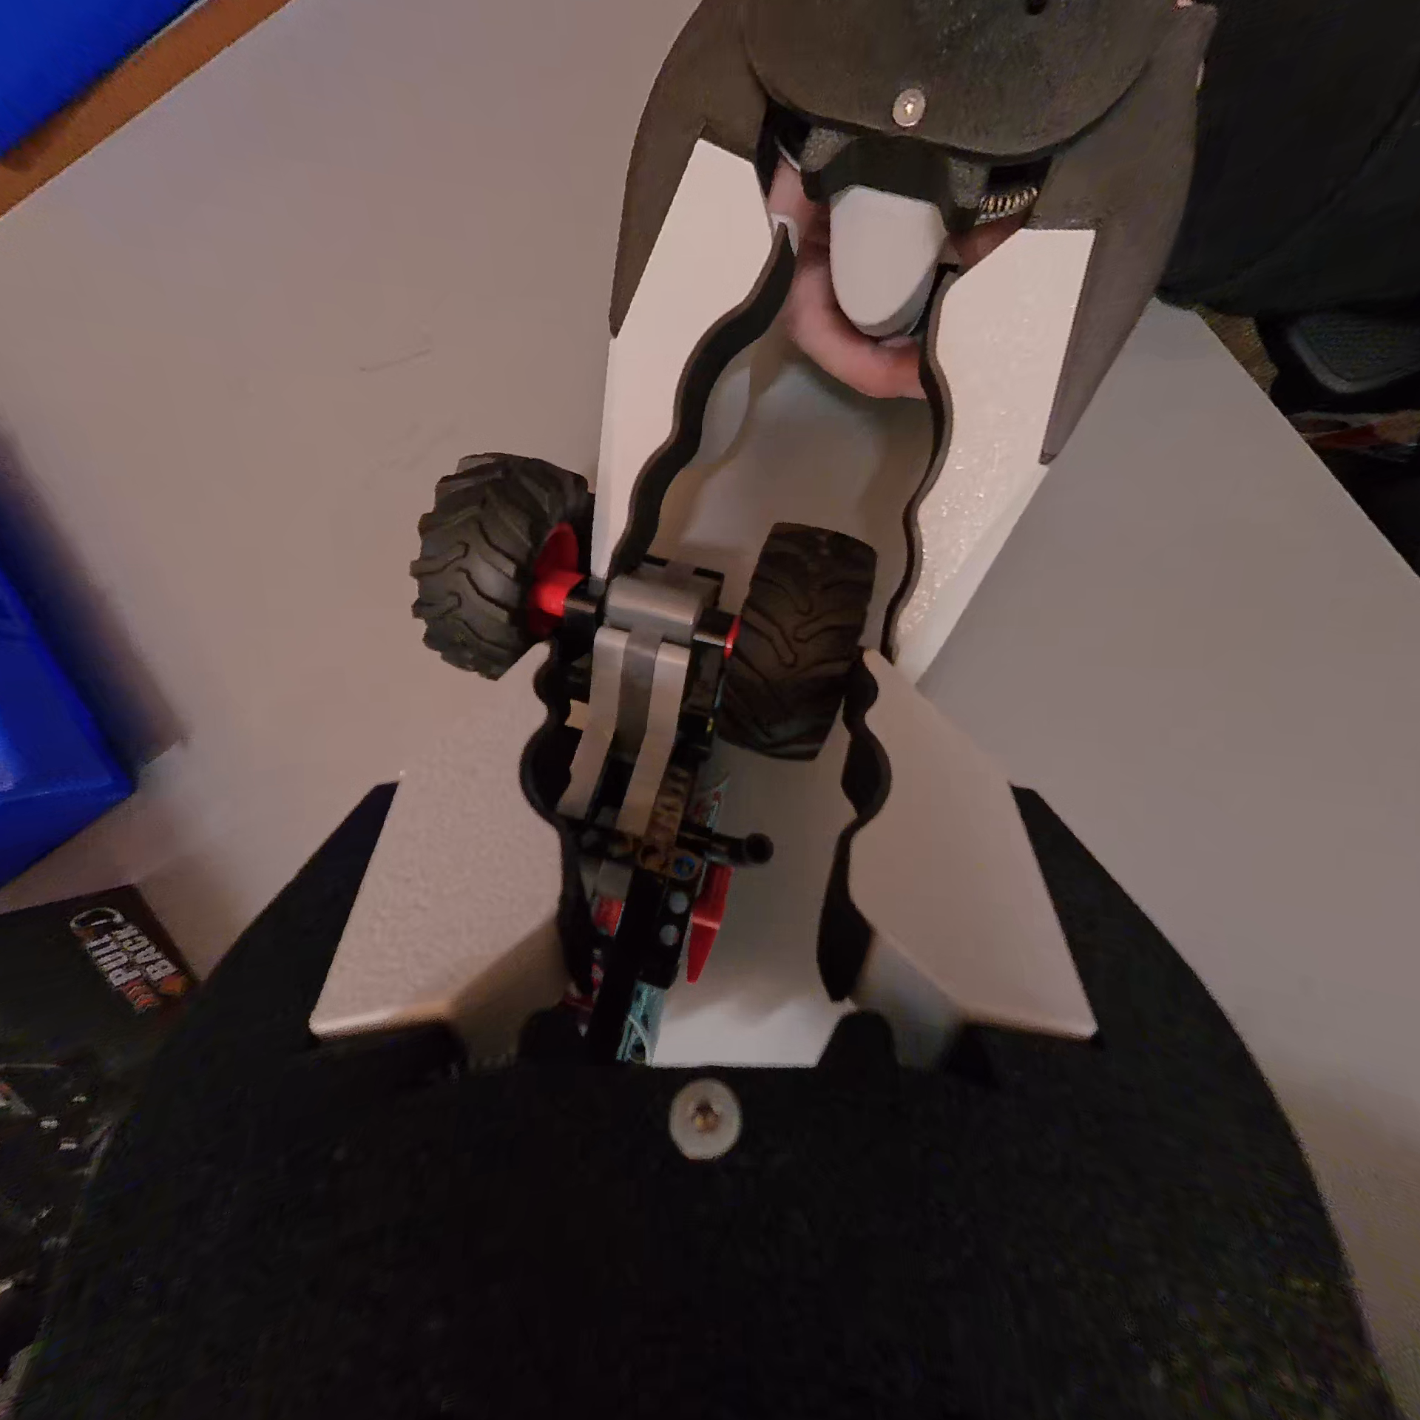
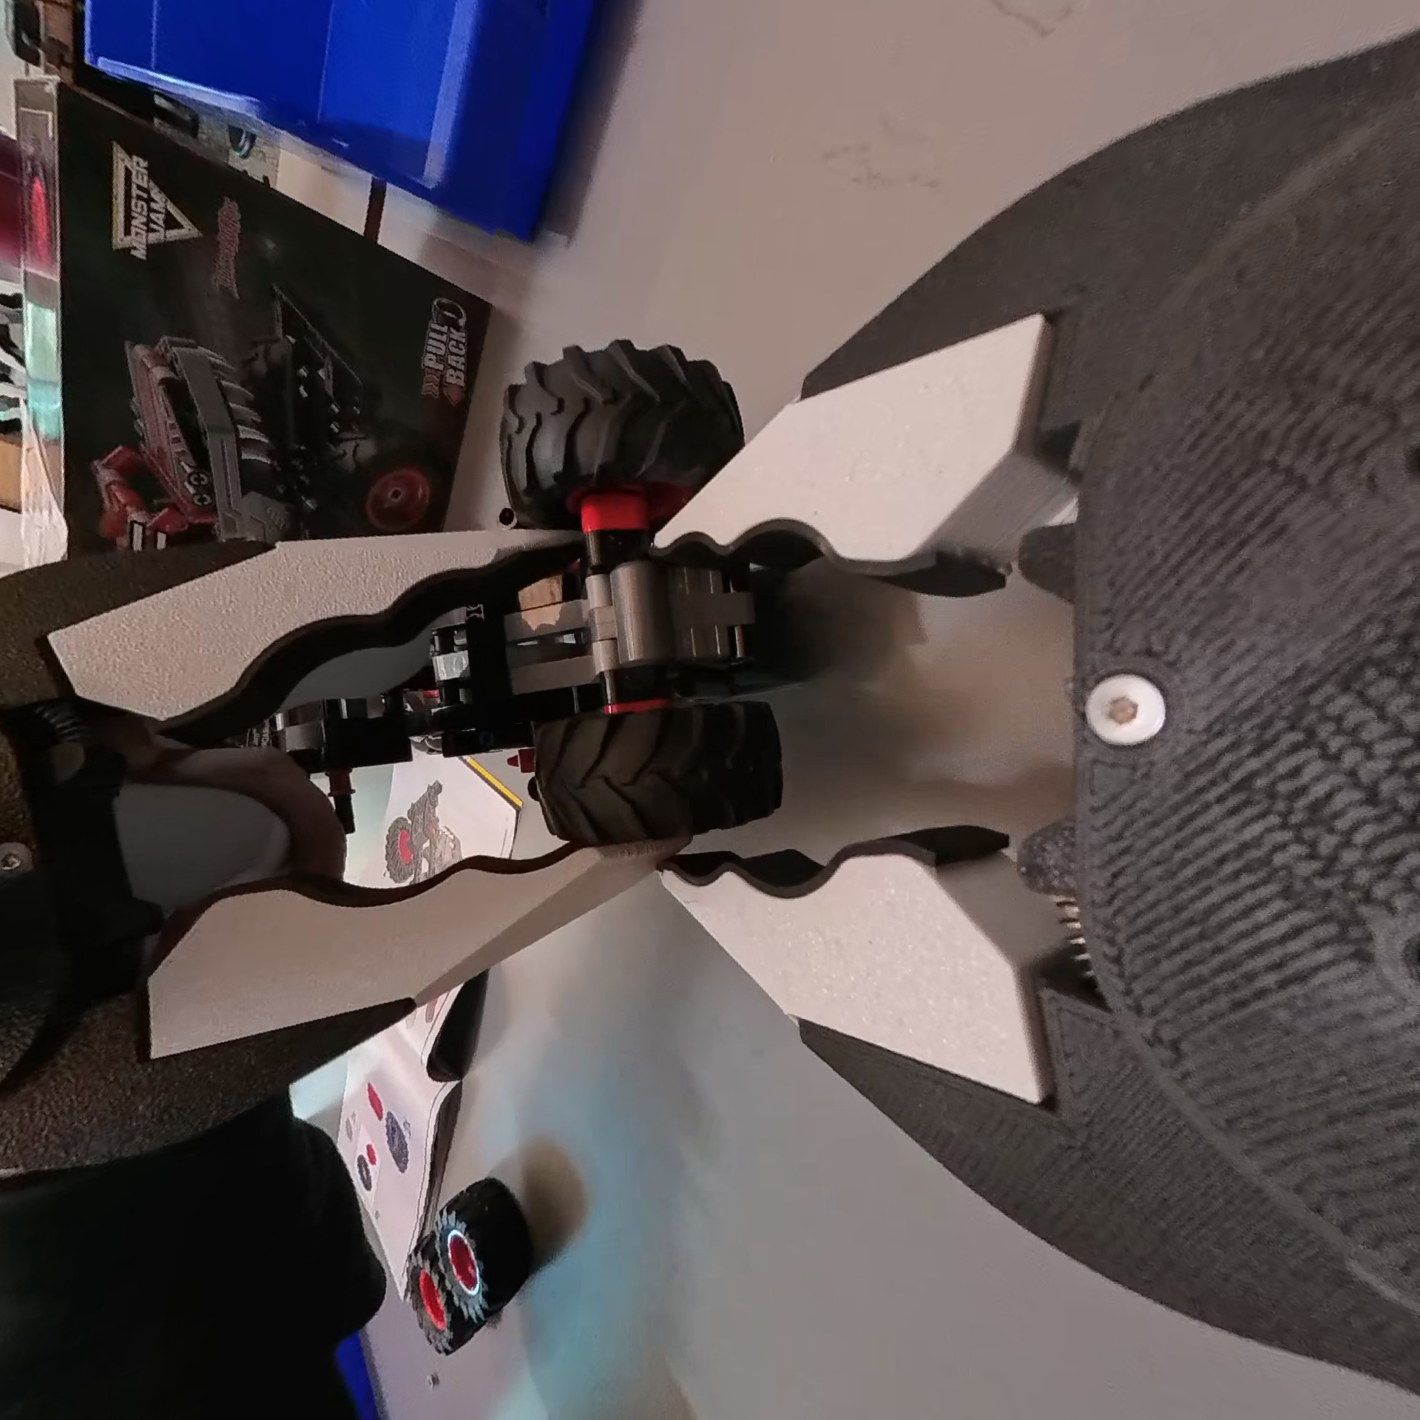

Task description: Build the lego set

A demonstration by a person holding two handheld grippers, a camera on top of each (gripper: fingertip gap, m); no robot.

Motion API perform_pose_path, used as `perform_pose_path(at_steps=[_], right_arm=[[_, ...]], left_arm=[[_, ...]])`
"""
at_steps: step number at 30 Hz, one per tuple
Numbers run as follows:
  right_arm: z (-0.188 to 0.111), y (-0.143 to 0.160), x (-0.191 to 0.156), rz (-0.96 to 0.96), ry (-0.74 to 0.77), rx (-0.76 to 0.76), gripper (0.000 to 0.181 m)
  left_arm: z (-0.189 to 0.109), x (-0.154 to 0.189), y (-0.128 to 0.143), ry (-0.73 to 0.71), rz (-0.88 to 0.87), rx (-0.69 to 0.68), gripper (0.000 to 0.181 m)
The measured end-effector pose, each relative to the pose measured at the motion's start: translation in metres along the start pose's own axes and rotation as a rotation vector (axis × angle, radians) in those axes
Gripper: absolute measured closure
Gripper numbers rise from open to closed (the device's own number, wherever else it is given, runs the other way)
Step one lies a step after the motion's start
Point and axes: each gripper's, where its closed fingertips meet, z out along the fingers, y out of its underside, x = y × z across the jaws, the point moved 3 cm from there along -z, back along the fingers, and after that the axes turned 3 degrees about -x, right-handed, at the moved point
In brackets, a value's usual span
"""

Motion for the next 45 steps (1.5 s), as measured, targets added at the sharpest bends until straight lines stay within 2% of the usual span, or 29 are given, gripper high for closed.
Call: perform_pose_path(at_steps=[25,30,32,37,45], right_arm=[[0.0,0.0,-0.001,-0.005,0.013,0.0,0.109],[-0.003,-0.002,-0.004,0.027,-0.048,0.024,0.103],[-0.004,-0.004,-0.003,0.039,-0.045,0.044,0.106],[0.01,0.005,-0.001,-0.028,0.043,-0.067,0.101],[0.009,0.006,-0.001,-0.046,0.051,-0.073,0.107]], left_arm=[[-0.001,0.001,0.0,-0.023,0.05,0.023,0.115],[0.0,0.003,0.0,-0.038,0.078,0.014,0.114],[0.0,0.003,0.001,-0.043,0.083,0.018,0.114],[0.001,0.001,0.001,-0.043,0.103,0.003,0.114],[0.0,0.002,0.001,-0.041,0.11,0.015,0.115]])
